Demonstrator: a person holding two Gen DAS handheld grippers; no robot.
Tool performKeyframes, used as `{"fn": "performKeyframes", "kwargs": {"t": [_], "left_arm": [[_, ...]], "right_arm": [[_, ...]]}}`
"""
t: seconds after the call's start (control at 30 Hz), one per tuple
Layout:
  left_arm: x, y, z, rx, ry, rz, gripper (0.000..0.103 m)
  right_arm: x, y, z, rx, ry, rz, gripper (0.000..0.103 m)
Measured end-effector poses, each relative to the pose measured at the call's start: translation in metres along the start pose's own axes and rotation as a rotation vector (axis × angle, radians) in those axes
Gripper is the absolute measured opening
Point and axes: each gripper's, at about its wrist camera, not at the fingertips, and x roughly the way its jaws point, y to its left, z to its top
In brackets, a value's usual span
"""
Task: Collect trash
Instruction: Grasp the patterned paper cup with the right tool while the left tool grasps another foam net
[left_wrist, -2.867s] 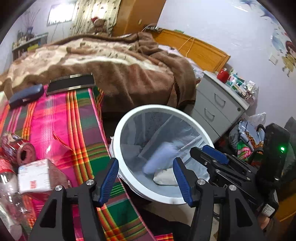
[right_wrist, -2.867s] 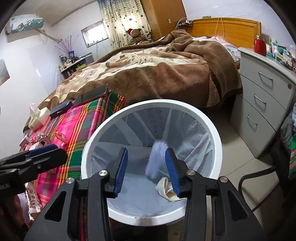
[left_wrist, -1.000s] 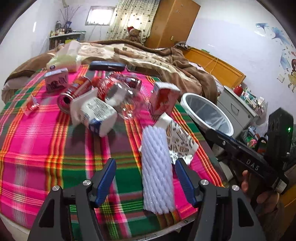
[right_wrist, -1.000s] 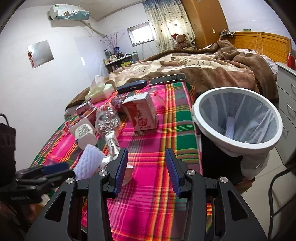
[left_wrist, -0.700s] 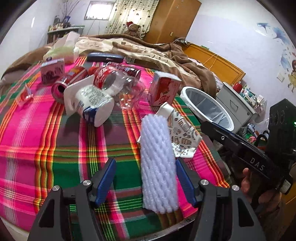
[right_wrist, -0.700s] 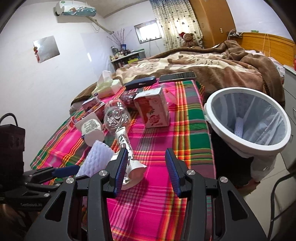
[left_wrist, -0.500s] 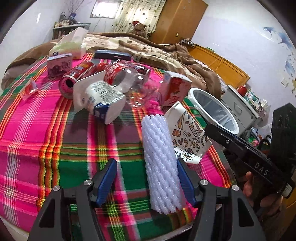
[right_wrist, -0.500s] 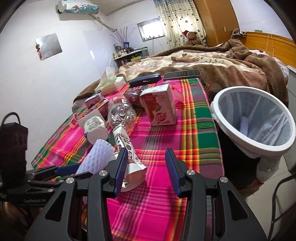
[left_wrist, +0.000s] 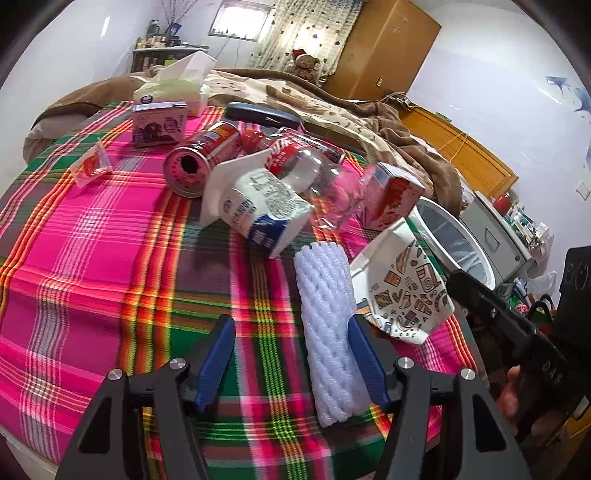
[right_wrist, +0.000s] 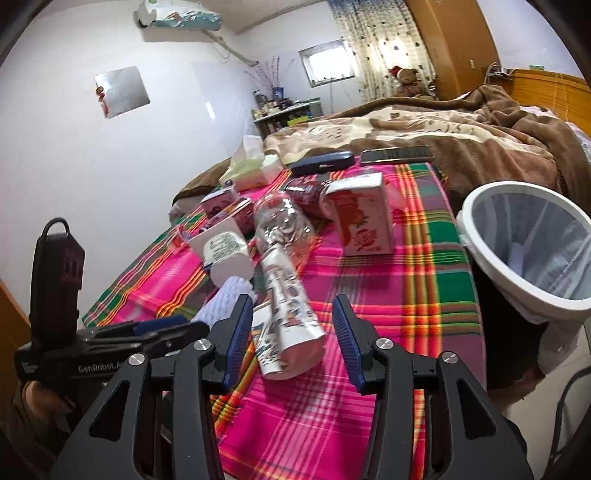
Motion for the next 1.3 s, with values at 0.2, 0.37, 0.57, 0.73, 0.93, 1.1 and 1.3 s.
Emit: {"fn": "performKeyframes", "kwargs": {"t": [0.2, 0.37, 0.57, 0.73, 0.93, 1.1, 1.3], "left_arm": [[0.002, 0.000, 0.001, 0.009, 0.007, 0.006, 0.064], [0.004, -0.002, 0.003, 0.010, 0.012, 0.005, 0.064], [0.009, -0.009, 0.004, 0.026, 0.018, 0.003, 0.064], [0.014, -0.018, 0.004, 0.050, 0.025, 0.008, 0.064], [0.021, -0.028, 0.005, 0.076, 0.027, 0.020, 0.064], [0.026, -0.041, 0.002, 0.133, 0.026, 0.054, 0.060], [0.031, -0.050, 0.003, 0.165, 0.028, 0.055, 0.041]], "right_arm": [[0.019, -0.002, -0.001, 0.013, 0.061, -0.038, 0.048], [0.022, -0.008, -0.001, 0.022, 0.079, -0.064, 0.046], [0.023, -0.011, -0.003, 0.030, 0.088, -0.066, 0.032], [0.020, -0.014, -0.004, 0.041, 0.071, -0.089, 0.031], [0.017, -0.020, -0.002, 0.064, 0.053, -0.114, 0.031], [0.011, -0.028, -0.001, 0.097, 0.024, -0.132, 0.031], [0.011, -0.030, -0.001, 0.114, 0.018, -0.138, 0.031]]}}
